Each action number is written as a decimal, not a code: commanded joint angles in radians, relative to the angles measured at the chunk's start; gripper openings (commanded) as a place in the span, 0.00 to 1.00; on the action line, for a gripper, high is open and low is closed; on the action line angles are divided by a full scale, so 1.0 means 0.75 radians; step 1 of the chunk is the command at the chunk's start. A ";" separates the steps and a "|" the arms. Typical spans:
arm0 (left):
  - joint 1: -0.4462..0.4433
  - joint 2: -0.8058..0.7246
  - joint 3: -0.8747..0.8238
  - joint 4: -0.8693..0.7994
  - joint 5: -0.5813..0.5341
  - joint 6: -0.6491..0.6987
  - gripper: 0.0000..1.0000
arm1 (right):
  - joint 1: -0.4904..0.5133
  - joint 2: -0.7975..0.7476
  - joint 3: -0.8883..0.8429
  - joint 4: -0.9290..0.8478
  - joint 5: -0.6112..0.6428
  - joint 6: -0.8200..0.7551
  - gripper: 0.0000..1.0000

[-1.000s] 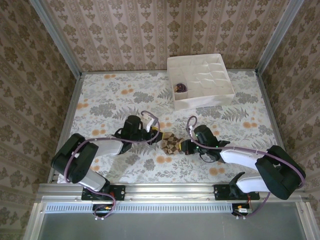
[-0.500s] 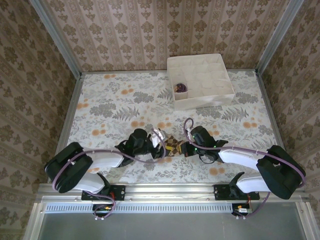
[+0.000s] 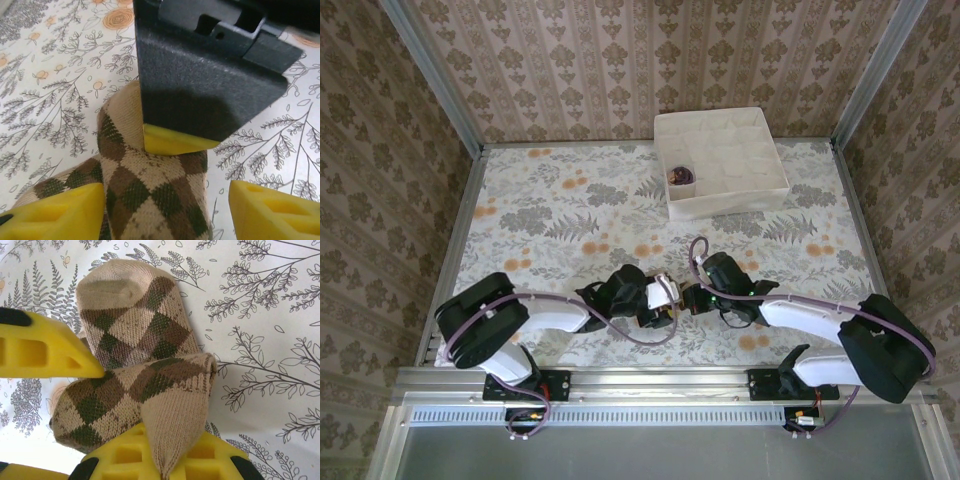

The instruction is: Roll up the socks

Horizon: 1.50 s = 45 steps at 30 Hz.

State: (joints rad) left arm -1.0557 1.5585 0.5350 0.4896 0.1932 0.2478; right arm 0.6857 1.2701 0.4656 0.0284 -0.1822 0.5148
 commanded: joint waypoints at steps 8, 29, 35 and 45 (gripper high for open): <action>-0.047 0.102 0.030 -0.047 -0.030 0.060 0.00 | 0.008 -0.175 0.005 -0.187 0.013 0.010 0.29; -0.174 0.159 -0.046 0.007 -0.026 0.395 0.00 | -0.084 0.312 0.411 -0.320 -0.254 -0.042 0.09; -0.190 0.121 -0.073 -0.015 -0.066 0.390 0.00 | -0.006 0.493 0.433 -0.255 -0.312 -0.037 0.07; -0.194 0.010 -0.102 -0.036 -0.135 0.114 0.00 | -0.047 0.693 0.525 -0.320 -0.138 0.075 0.05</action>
State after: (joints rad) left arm -1.1904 1.5894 0.5003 0.5575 0.0940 0.4465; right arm 0.6647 1.7241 0.8581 -0.1841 -0.3973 0.5358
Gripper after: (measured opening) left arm 0.058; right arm 0.056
